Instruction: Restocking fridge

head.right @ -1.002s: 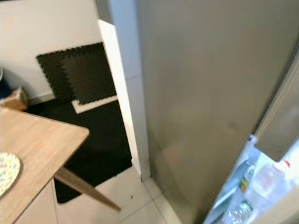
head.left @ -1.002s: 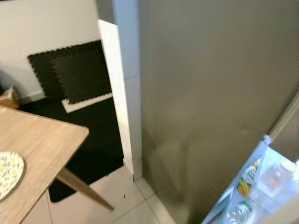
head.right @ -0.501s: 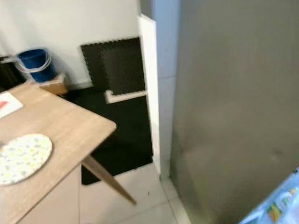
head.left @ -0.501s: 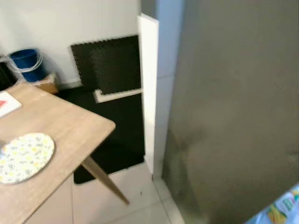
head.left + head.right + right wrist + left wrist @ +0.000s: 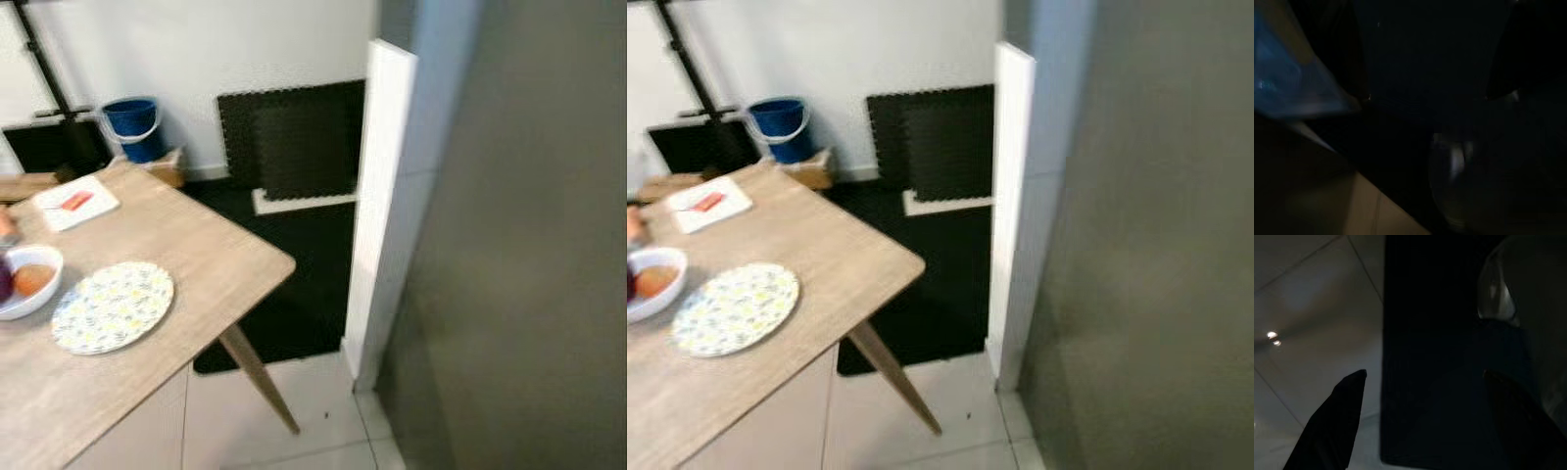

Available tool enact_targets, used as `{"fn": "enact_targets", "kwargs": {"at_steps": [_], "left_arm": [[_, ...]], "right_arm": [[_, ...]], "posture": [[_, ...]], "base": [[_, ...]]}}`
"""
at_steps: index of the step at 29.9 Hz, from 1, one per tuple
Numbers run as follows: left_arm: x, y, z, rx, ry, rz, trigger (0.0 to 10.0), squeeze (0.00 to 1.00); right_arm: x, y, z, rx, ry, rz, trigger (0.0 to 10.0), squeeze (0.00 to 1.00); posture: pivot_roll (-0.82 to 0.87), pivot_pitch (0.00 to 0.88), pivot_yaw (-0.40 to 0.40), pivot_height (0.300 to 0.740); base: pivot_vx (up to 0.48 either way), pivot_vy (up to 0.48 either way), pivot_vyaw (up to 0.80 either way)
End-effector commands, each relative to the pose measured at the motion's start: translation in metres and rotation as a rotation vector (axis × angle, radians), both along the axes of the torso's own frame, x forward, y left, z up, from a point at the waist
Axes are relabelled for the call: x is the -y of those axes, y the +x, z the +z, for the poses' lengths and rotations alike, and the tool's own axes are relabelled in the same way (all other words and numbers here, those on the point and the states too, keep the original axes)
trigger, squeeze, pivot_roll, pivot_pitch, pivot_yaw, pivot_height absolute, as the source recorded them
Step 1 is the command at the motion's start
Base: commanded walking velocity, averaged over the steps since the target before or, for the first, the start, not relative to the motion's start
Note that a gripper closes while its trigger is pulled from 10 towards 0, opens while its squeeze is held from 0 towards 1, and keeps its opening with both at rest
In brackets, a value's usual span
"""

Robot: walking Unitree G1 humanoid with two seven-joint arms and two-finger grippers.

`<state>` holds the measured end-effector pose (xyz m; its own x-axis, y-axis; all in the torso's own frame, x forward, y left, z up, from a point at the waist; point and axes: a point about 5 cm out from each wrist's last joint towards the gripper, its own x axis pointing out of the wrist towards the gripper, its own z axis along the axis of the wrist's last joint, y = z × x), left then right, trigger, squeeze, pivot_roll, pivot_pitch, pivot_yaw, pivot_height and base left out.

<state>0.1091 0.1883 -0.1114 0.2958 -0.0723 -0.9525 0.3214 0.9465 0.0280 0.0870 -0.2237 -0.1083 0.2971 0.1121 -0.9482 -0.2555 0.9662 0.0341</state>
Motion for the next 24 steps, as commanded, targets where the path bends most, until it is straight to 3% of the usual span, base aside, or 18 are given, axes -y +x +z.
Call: {"fn": "enact_targets", "kwargs": {"at_steps": [1,21,24], "left_arm": [[0.0124,-0.0119,-0.0042,-0.042,-0.041,-0.016,10.0,0.0],[0.0135,-0.0136,-0.0047,-0.047,-0.043,-0.012,10.0,0.0],[0.0137,-0.0133,-0.0047,-0.046,-0.043,-0.013,10.0,0.0]], "right_arm": [[-0.0092,-0.0004,-0.0016,-0.005,0.035,0.013,10.0,0.0],[-0.0085,-0.0012,-0.0017,-0.005,0.035,0.006,10.0,0.0],[-0.0075,-0.0009,-0.0017,0.0,0.018,-0.004,10.0,0.0]], "posture": [[-0.04,0.055,0.029,0.74],[-0.04,0.059,0.026,0.74],[-0.04,0.059,0.024,0.74]], "base": [[0.0,0.0,0.74],[0.0,0.0,0.74],[0.0,0.0,0.0]]}}
